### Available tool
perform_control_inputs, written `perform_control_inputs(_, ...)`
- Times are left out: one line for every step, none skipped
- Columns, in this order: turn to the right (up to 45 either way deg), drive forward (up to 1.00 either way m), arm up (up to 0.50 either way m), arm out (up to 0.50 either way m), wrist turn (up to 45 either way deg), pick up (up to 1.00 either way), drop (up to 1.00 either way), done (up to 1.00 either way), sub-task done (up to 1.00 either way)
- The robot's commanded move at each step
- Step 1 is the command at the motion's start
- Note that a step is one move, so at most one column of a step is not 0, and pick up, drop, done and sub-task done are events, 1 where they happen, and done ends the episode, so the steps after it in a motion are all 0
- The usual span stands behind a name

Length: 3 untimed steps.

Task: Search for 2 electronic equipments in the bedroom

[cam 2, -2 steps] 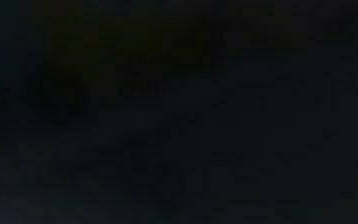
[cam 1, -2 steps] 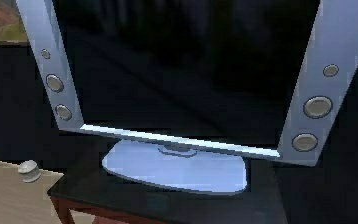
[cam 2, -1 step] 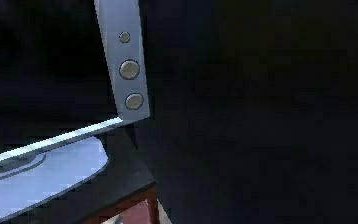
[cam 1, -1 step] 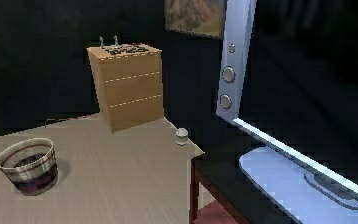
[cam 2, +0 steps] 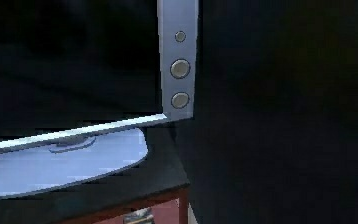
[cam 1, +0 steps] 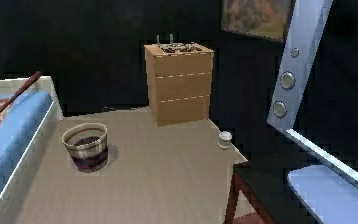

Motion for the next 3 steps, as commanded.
perform_control_inputs(-3.0,0.0,0.0,0.0,0.0,0.0,0.0,0.0,0.0)
perform_control_inputs(0.0,0.85,0.0,0.0,0.0,0.0,0.0,0.0,0.0)
perform_control_inputs(3.0,0.0,0.0,0.0,0.0,0.0,0.0,0.0,0.0)
